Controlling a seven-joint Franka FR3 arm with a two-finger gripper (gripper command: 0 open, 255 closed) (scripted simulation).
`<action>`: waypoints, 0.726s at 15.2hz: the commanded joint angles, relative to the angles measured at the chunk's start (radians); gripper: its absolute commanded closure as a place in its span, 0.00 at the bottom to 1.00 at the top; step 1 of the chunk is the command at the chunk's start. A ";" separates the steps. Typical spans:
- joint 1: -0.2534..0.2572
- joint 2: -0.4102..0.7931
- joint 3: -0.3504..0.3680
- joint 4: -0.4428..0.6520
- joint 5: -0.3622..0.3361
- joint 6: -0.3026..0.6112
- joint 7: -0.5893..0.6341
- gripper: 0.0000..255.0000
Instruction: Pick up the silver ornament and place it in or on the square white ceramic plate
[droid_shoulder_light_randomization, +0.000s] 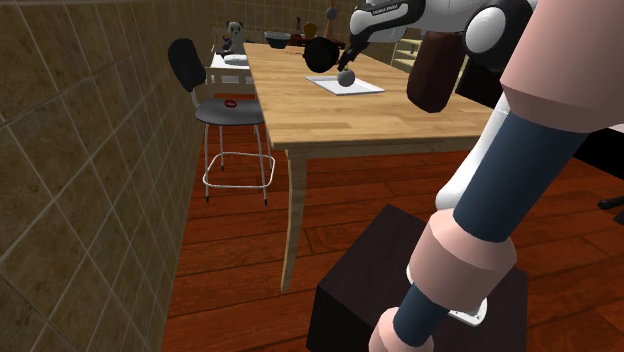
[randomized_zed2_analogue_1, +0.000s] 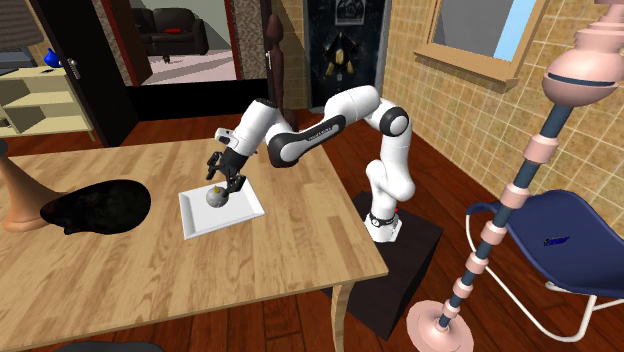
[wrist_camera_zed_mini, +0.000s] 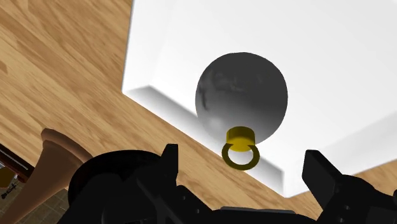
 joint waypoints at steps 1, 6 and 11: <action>0.000 0.000 0.000 0.000 0.000 0.000 0.000 0.00; 0.004 -0.095 0.004 -0.010 -0.022 -0.084 0.014 0.00; 0.004 -0.095 0.005 -0.010 -0.022 -0.084 0.014 0.00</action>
